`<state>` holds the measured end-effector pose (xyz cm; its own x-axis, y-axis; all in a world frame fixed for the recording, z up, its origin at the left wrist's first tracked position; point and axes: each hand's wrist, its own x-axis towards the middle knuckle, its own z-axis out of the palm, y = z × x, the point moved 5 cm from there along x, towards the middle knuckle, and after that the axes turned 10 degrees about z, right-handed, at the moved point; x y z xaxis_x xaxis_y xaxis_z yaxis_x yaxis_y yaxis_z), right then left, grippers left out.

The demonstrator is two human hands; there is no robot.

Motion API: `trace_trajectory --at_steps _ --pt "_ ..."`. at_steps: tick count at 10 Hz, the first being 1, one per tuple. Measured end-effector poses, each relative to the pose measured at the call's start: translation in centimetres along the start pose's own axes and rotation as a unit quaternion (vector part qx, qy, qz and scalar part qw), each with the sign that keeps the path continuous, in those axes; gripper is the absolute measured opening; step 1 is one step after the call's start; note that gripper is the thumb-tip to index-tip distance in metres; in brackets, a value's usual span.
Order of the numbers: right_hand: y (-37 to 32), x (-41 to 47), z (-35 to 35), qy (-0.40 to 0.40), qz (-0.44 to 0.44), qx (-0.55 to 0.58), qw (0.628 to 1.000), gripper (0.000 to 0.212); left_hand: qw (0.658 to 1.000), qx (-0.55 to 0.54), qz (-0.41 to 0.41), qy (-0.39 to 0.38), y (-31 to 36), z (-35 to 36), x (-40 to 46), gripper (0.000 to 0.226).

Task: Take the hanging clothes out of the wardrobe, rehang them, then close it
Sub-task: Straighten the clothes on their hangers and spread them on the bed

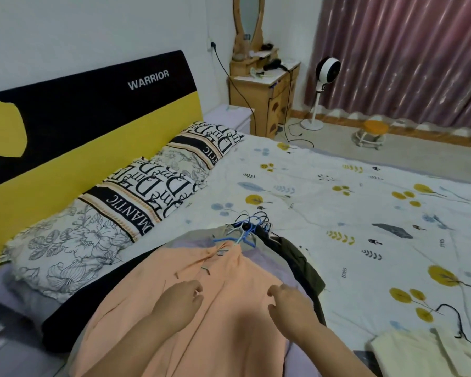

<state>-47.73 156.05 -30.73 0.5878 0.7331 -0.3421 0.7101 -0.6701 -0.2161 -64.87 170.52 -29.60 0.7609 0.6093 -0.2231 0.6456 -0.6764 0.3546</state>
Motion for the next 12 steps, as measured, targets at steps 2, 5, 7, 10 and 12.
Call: trace_trajectory --at_steps 2,5,7,10,12 --pt "-0.4 5.2 2.7 -0.021 0.023 0.0 1.0 0.033 1.0 0.009 -0.018 0.023 -2.9 1.5 4.0 0.035" --pt "-1.6 12.0 1.8 -0.006 0.004 0.238 0.971 0.023 0.997 0.054 0.009 0.048 -8.5 4.1 12.5 0.034" --pt "-3.7 15.8 9.6 0.054 0.125 0.068 0.988 0.038 0.992 0.05 0.103 0.06 -10.9 6.7 18.4 0.044" --pt "-4.3 17.7 9.4 0.051 0.257 0.109 0.959 0.03 0.993 -0.041 0.103 -0.03 -13.1 7.3 21.5 0.098" --pt "-5.3 14.3 5.1 0.113 0.274 0.183 0.937 0.029 0.986 -0.106 0.126 0.018 -12.6 2.6 20.5 0.051"
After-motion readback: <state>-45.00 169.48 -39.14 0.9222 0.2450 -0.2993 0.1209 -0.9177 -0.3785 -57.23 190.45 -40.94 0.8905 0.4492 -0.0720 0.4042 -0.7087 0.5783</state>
